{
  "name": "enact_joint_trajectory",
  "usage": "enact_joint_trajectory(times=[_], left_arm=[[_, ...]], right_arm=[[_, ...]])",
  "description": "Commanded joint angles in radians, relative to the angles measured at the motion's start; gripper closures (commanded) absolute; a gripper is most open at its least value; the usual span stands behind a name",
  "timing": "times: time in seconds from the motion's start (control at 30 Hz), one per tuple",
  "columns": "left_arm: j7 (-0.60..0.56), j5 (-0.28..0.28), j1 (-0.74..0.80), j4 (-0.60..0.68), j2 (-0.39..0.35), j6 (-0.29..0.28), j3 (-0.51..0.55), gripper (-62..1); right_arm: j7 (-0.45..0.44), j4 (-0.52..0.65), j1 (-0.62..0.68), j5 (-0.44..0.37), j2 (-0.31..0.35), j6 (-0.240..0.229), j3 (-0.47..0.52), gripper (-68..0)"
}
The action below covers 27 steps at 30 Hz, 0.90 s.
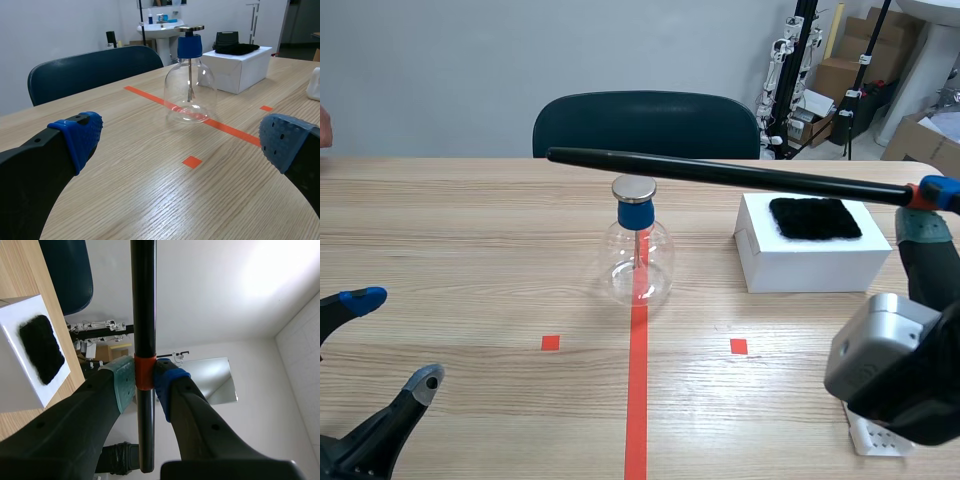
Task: Do the electroscope experiment. hold the rod still at the electroscope
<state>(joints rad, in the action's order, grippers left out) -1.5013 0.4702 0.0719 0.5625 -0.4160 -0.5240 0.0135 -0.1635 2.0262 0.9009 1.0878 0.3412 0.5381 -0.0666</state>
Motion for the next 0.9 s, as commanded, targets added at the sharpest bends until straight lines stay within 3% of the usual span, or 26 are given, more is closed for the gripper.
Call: enact_joint_trajectory(times=[0.0,0.87], left_arm=[[-0.051,-0.013,0.0,0.013,-0.006,0.005,0.003,-62.3],[-0.051,-0.013,0.0,0.013,-0.006,0.005,0.003,-62.3]], right_arm=[[0.0,0.008,-0.006,-0.007,0.006,0.018,0.003,-5.1],[0.027,0.008,-0.006,-0.01,0.005,0.015,0.005,-5.1]])
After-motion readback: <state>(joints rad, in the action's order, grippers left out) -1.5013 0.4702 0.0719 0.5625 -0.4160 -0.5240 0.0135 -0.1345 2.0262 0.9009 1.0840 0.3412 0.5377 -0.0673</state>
